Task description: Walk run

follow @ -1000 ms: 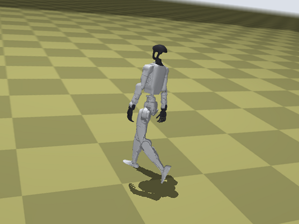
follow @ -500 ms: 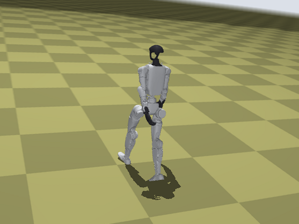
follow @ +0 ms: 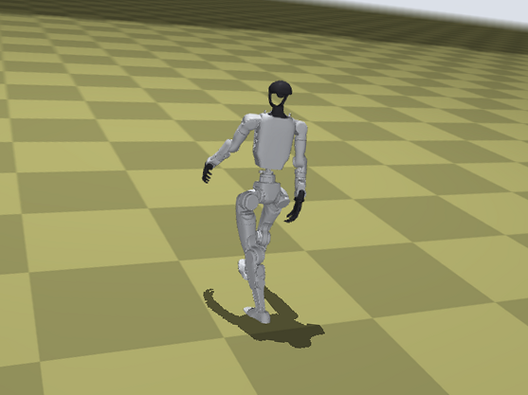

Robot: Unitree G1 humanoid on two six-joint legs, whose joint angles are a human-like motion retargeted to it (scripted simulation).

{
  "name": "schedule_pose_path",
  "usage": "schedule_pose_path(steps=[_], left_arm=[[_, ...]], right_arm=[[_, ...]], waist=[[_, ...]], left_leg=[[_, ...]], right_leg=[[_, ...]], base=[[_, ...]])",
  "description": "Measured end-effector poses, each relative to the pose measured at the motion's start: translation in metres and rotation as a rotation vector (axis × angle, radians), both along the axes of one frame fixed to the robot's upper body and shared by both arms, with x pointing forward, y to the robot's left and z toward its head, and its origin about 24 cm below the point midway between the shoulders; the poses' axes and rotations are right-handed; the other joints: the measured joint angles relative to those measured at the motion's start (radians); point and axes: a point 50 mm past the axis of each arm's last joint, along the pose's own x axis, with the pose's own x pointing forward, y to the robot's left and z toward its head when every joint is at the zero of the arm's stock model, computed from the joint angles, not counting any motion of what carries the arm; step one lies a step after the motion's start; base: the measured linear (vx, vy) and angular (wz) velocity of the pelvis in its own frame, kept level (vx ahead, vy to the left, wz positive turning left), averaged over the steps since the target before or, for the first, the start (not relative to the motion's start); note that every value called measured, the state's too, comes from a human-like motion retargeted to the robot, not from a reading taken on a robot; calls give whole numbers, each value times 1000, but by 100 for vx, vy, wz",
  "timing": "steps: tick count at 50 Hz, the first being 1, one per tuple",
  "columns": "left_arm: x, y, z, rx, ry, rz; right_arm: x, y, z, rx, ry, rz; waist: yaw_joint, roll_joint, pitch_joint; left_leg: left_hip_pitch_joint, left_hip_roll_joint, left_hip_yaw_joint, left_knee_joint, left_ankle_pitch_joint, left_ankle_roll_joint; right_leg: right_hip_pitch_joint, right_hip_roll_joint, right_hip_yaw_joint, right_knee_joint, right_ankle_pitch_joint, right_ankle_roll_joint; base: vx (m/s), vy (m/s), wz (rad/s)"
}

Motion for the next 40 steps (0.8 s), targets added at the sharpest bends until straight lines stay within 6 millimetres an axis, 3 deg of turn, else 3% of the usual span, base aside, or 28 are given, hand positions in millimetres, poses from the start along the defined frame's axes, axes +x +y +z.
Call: schedule_pose_path(steps=[3,5,7,8,10,12,14,16,18,22,25,27,30,32,34,35,38,40], left_arm=[[-18,-8,-17,-20,52,26],[-46,-18,-39,-47,158,14],[-91,-31,-64,-81,323,-33],[-115,-38,-75,-95,403,-61],[-166,-49,-91,-105,561,-87],[-213,-58,-100,-94,725,-108],[-259,-69,-104,-82,884,-129],[-304,-83,-102,-88,1029,-132],[-344,-97,-95,-129,1156,-110],[-403,-121,-74,-278,1374,-57],[-431,-132,-61,-338,1494,-23],[-440,-137,-56,-354,1531,-9],[-444,-139,-54,-380,1546,17],[-438,-135,-57,-385,1535,40],[-426,-128,-63,-371,1494,80],[-418,-123,-67,-361,1462,103],[-368,-107,-86,-351,1241,165],[-319,-99,-100,-307,1013,209]], right_arm=[[10,-3,-4,-21,-33,-56],[22,-7,-8,-47,-80,-64],[42,-17,-14,-87,-155,-54],[56,-23,-17,-111,-200,-49],[91,-36,-23,-161,-302,-23],[137,-47,-28,-220,-433,0],[183,-57,-27,-274,-569,16],[224,-66,-21,-319,-703,33],[261,-73,-12,-353,-838,59],[323,-87,15,-389,-1067,132],[347,-103,32,-412,-1151,187],[349,-112,36,-426,-1149,217],[332,-115,27,-432,-1071,230],[307,-111,14,-417,-970,216],[273,-101,-1,-372,-846,204],[254,-94,-8,-340,-780,199],[199,-71,-21,-226,-571,217],[167,-62,-24,-156,-454,243]], waist=[[-20,23,-31],[-44,28,-56],[-27,20,-79],[-30,11,-68],[-19,-19,-45],[-4,-49,-38],[19,-67,-35],[59,-89,-26],[94,-116,-7],[173,-125,43],[256,-99,69],[284,-94,73],[279,-106,61],[317,-130,44],[366,-149,17],[386,-159,1],[325,-145,2],[305,-132,21]], left_leg=[[32,27,-31,52,122,-59],[45,43,-55,113,286,-87],[20,50,-12,236,518,-83],[-5,59,9,336,611,-69],[-90,71,77,573,795,19],[-191,23,66,725,731,31],[-290,-18,57,793,607,-4],[-394,-28,65,813,486,-27],[-484,-34,87,762,371,-7],[-581,16,178,457,300,34],[-618,38,226,181,288,22],[-641,-5,182,15,240,6],[-621,-68,209,-126,175,9],[-603,-61,231,-64,227,91],[-587,-31,287,-2,244,102],[-585,-28,272,27,277,114],[-565,-59,70,139,194,178],[-475,-42,142,151,148,189]], right_leg=[[22,-20,-90,100,31,-46],[47,-24,-97,132,135,-70],[71,34,118,176,76,-114],[97,31,157,193,51,-120],[181,12,100,205,5,-136],[255,-6,41,176,-12,-138],[307,21,86,146,-36,-135],[361,38,116,112,-45,-130],[420,60,145,80,-55,-138],[534,139,195,48,-105,-147],[617,213,237,44,-160,-150],[671,235,246,44,-192,-143],[735,247,218,62,-169,-106],[758,230,219,102,-73,-49],[767,198,170,164,114,13],[764,184,150,204,230,45],[680,238,205,476,504,153],[586,215,180,747,528,193]], base=[[105,-65,29],[121,-84,38],[100,-68,-42],[102,-65,-66],[105,-64,-105],[102,-57,-114],[91,-46,-91],[67,-34,-112],[102,-46,-112],[105,-41,-90],[98,-27,-81],[119,-22,-19],[139,-21,32],[132,-20,-41],[123,-17,-76],[120,-14,-14],[134,-18,93],[105,-14,99]])
